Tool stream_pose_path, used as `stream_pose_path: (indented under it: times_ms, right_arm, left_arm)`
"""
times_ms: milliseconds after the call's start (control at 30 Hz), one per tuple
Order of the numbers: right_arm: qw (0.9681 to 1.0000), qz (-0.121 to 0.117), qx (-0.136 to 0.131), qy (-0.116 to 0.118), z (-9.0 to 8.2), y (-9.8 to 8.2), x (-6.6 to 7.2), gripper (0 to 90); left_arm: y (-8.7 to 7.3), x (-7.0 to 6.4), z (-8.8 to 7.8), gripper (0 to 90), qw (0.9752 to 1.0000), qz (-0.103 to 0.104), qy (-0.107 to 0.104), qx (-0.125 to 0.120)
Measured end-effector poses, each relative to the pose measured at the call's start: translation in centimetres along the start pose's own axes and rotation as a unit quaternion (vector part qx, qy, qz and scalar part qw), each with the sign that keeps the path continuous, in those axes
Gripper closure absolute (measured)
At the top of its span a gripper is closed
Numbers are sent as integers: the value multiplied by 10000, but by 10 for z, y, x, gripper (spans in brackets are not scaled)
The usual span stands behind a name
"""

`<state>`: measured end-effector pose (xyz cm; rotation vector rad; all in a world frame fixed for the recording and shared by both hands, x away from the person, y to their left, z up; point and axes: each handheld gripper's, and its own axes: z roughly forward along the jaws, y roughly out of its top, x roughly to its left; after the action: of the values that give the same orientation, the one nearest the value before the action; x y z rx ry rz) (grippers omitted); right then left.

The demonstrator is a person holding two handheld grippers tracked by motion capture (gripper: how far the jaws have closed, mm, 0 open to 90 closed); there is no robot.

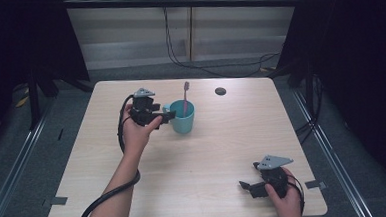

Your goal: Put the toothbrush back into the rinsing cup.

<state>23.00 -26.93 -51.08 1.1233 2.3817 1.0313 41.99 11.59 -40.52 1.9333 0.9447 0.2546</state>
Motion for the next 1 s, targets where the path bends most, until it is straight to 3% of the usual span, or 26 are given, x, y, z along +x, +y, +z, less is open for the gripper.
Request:
stream_pose_path:
  times_ms: [300, 1000]
  right_arm:
    - [10000, 1, -1, 1, 0, 0, 0, 117]
    - [10000, 8, 1, 5, 0, 0, 0, 118]
  left_arm:
    - [-4, -1, -5, 245, 10000, 52, -43, -9]
    - [-29, 0, -21, 243, 10000, 48, 3, 70]
